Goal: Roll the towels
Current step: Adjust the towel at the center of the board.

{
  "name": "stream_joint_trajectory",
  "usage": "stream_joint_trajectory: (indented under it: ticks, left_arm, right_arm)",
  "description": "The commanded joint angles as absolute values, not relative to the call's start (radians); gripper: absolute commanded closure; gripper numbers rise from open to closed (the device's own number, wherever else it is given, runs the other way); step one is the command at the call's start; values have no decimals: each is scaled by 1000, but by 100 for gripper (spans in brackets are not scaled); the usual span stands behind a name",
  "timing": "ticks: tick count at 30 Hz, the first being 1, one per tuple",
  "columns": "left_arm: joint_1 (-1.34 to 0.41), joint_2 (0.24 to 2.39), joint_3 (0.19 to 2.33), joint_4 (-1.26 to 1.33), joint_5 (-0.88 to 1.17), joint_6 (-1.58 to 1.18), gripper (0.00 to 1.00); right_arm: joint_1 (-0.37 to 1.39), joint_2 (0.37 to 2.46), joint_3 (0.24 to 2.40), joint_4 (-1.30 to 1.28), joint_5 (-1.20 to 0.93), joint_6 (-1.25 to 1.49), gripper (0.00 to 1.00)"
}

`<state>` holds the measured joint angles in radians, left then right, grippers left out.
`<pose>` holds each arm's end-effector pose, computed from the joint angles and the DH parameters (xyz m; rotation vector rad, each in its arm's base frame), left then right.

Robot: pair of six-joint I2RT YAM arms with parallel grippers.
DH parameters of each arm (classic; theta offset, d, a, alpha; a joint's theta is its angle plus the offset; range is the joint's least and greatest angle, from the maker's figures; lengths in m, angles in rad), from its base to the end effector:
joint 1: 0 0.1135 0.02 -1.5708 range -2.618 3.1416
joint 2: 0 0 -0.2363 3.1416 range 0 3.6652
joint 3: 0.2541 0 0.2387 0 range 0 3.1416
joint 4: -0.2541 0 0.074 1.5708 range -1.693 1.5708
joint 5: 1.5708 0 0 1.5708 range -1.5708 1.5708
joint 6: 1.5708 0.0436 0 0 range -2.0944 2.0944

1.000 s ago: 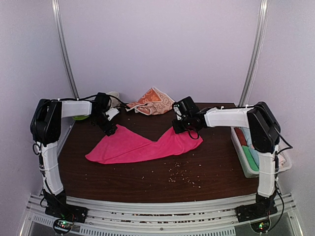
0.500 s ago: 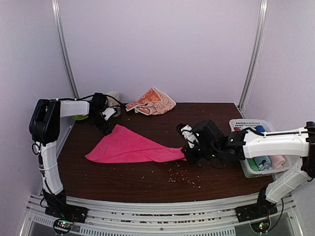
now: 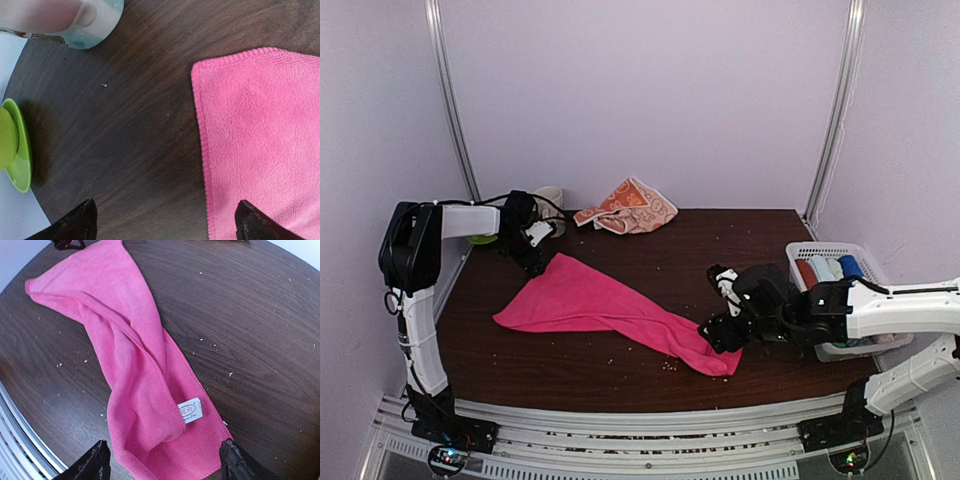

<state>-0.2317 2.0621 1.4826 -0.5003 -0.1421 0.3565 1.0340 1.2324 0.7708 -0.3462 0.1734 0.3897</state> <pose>0.4033 -0.0888 0.1422 0.7233 2.5512 0.2297 0.1374 0.2161 0.2027 -0.6846 2.3169 0.4738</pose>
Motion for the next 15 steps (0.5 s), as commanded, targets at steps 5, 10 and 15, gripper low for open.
stream_joint_trajectory:
  ticks: [5,10,15]
  left_arm:
    - [-227,2091,1583,-509,-84,353,2]
    - [-227,2108,1621,-508,-4,359,2]
    - [-227,2155,1676,-513,75,373,3]
  right_arm:
    - [895,1216,659,-326,254,660,30]
    - [888,1227,589,-277,256,740,30]
    - [887,1265,589,-278,260,757,30]
